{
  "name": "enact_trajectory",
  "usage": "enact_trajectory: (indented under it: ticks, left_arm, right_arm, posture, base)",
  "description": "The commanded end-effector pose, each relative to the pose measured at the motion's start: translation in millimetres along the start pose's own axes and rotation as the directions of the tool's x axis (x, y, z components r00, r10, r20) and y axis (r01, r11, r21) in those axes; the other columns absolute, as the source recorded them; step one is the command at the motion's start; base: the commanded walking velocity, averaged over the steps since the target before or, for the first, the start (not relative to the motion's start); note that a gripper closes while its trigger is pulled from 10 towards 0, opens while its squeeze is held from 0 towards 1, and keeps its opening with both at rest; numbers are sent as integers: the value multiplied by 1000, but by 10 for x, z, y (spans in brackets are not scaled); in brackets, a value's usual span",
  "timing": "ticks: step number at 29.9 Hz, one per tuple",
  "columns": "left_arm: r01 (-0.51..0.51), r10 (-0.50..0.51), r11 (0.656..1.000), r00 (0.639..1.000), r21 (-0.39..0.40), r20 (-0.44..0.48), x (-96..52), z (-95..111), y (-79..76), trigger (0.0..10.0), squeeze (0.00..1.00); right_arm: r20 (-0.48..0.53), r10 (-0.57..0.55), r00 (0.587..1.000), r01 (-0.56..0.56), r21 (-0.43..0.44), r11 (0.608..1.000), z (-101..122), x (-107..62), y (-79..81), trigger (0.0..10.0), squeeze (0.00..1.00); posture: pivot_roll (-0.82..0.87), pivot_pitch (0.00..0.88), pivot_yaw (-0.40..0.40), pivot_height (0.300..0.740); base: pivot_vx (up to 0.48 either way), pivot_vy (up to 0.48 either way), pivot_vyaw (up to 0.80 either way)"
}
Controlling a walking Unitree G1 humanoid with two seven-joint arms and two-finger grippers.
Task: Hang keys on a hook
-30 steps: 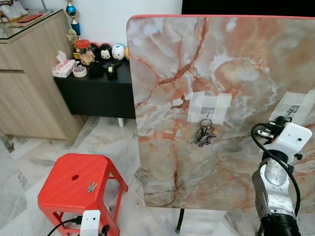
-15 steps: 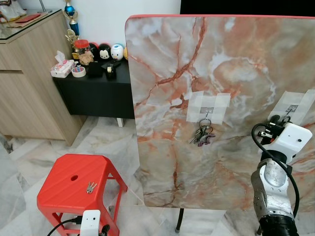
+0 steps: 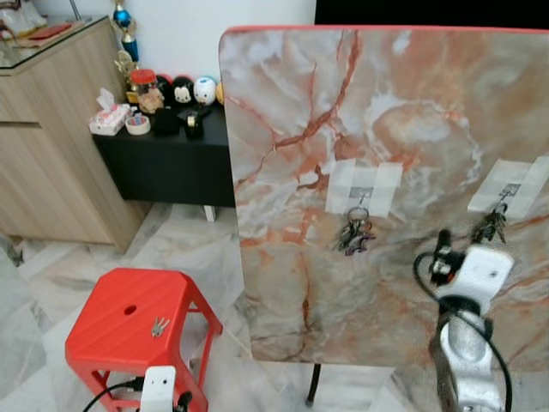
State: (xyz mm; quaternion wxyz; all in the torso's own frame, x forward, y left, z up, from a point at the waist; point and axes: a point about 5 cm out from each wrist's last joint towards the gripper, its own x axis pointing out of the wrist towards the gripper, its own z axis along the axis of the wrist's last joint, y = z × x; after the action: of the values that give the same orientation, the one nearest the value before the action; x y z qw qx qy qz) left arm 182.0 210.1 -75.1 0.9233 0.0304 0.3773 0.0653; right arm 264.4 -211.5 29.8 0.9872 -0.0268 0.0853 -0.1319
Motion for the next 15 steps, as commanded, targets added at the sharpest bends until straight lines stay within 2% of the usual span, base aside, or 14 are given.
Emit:
enact_trajectory:
  ticks: [1,4,5,7,8,9,10,11,12,15]
  left_arm:
    - [-1,1,1000,1000,13,-2,-4,-9,2,10000,0]
    - [4,-4,1000,1000,16,-3,-4,-10,-2,10000,0]
    - [4,-4,1000,1000,16,-3,-4,-10,-2,10000,0]
    - [4,-4,1000,1000,16,-2,-2,-6,3,10000,0]
    - [3,-3,1000,1000,18,-3,-2,-5,12,10000,0]
    - [3,-3,1000,1000,18,-3,-2,-5,12,10000,0]
    - [4,-3,1000,1000,18,-4,-2,-6,17,10000,0]
    - [4,-3,1000,1000,18,-4,-2,-6,17,10000,0]
    - [10,-9,1000,1000,22,-12,-1,-10,21,10000,0]
    - [13,-12,1000,1000,16,-22,-1,-21,23,10000,0]
  right_arm:
    - [-106,44,993,-47,-23,999,-253,-96,52,10000,0]
    - [-236,99,967,-120,-76,990,-531,-198,107,10000,0]
    - [-236,99,967,-120,-76,990,-531,-198,107,10000,0]
    - [-361,106,926,-130,-42,991,-747,-288,73,10000,0]
    - [-508,99,856,-113,3,994,-983,-432,34,10000,0]
    - [-508,99,856,-113,3,994,-983,-432,34,10000,0]
    - [-573,102,813,-133,-12,991,-1084,-515,32,10000,0]
    - [-573,102,813,-133,-12,991,-1084,-515,32,10000,0]
    - [-669,106,735,-164,-23,986,-1256,-689,18,10000,0]
    - [-754,93,650,-157,-14,988,-1432,-917,-38,10000,0]
  posture:
    - [4,0,-17,740]
    - [0,0,-14,740]
    - [0,0,-14,740]
    - [2,0,-8,740]
    - [-2,0,-5,740]
    - [-2,0,-5,740]
    - [-3,0,-3,740]
    - [-3,0,-3,740]
    - [-8,0,4,740]
    - [-1,0,7,740]
  base:
    - [0,0,0]
    - [0,0,0]
    - [0,0,0]
    - [0,0,0]
    - [0,0,0]
    - [0,0,0]
    - [0,0,0]
    - [0,0,0]
    - [0,0,0]
    - [0,0,0]
